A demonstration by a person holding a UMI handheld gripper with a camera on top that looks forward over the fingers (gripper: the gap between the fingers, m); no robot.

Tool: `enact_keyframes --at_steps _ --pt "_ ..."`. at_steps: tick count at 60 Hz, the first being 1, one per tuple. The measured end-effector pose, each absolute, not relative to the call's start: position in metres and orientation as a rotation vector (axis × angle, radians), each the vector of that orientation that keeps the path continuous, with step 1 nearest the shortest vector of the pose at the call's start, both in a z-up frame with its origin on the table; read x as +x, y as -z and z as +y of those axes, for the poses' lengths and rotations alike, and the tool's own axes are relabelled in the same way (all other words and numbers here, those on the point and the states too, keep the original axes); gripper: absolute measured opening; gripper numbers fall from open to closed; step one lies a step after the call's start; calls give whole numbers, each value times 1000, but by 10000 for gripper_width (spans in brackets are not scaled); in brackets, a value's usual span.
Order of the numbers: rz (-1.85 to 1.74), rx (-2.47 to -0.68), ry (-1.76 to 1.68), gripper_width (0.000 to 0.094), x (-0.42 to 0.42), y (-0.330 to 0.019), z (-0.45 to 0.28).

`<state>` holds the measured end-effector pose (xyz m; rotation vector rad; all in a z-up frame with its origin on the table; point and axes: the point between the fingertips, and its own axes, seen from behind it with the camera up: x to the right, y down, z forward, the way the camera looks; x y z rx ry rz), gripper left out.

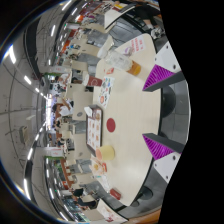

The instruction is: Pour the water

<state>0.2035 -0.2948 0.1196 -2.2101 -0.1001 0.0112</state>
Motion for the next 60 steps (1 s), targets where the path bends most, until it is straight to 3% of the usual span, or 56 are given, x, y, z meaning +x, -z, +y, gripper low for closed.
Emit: enact_keyframes --at_steps 18,36,40,46,60 --pt "26 -2147 75 845 368 -84 -239" --pt "63 -2057 81 821 421 -64 -135" --pt "63 -2064 79 761 422 -54 -122" --pt "50 -2041 72 558 418 -51 -111" --pt "73 -2027 85 426 415 -51 -108"
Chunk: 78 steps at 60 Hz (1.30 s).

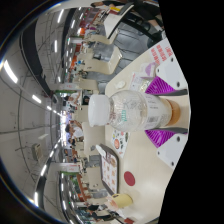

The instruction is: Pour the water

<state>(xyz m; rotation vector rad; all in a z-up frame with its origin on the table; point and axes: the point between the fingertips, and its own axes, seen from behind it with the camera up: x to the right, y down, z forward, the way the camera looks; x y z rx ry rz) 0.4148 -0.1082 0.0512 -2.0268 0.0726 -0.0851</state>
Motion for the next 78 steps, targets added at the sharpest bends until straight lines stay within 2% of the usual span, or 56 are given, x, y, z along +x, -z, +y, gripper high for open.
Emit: enact_keyframes --at_steps 8,14,30,37,47,52,58,69,74,78 --pt "74 -2046 151 424 415 -55 -108" --pt "63 -2027 247 424 417 -78 -104" --pt "-129 -1890 657 427 388 -195 -62" --pt "-287 -1796 852 426 338 -248 -37" --pt "-614 -1621 1155 424 231 -289 4" --pt "-827 -1504 1312 431 172 -290 22" --pt "-1091 -1338 1505 433 112 -275 42" --pt "-1529 -968 1728 431 33 -222 68" --pt "-1653 -905 1797 429 21 -201 72" --pt "-1692 -943 1794 430 25 -188 73"
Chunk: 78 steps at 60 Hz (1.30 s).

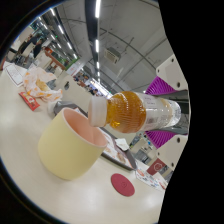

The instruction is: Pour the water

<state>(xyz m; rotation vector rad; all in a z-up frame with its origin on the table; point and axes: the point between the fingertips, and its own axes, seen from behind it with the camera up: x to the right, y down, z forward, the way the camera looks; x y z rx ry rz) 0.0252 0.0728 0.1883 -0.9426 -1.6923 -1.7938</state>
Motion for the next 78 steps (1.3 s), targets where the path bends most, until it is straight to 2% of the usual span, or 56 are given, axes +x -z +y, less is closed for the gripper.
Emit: enact_keyframes --at_steps 12,22,29,35,46,61,71,73,78 --pt "-1542 -1143 1622 430 23 -205 67" --pt "-1147 -1538 1151 431 32 -233 58" --pt "-851 -1689 812 431 39 -256 55" --pt "-595 -1798 541 432 52 -256 57" --pt "-282 -1935 171 432 83 -195 72" --pt "-198 -2021 -37 433 93 -107 73" --pt "-193 -2065 -77 437 92 -64 64" --pt "-187 -2074 -82 462 93 -53 59" --pt "-170 -2028 -97 457 94 -57 57"
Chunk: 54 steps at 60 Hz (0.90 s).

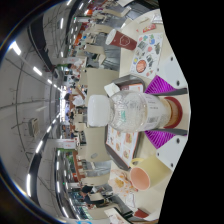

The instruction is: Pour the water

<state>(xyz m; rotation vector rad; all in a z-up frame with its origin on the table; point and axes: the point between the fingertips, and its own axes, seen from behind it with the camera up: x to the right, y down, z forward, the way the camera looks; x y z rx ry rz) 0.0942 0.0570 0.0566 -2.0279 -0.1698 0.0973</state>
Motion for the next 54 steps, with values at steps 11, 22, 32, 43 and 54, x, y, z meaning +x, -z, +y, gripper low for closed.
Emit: enact_keyframes --at_steps 11,22,32,43,54 --pt "-159 -2069 -99 627 95 -51 57" --pt "-128 -2122 -18 850 101 -79 25" --pt "-89 -2136 16 849 86 -134 -33" --pt "-66 -2139 61 846 64 -182 -106" --pt "-62 -2136 71 844 45 -203 -155"
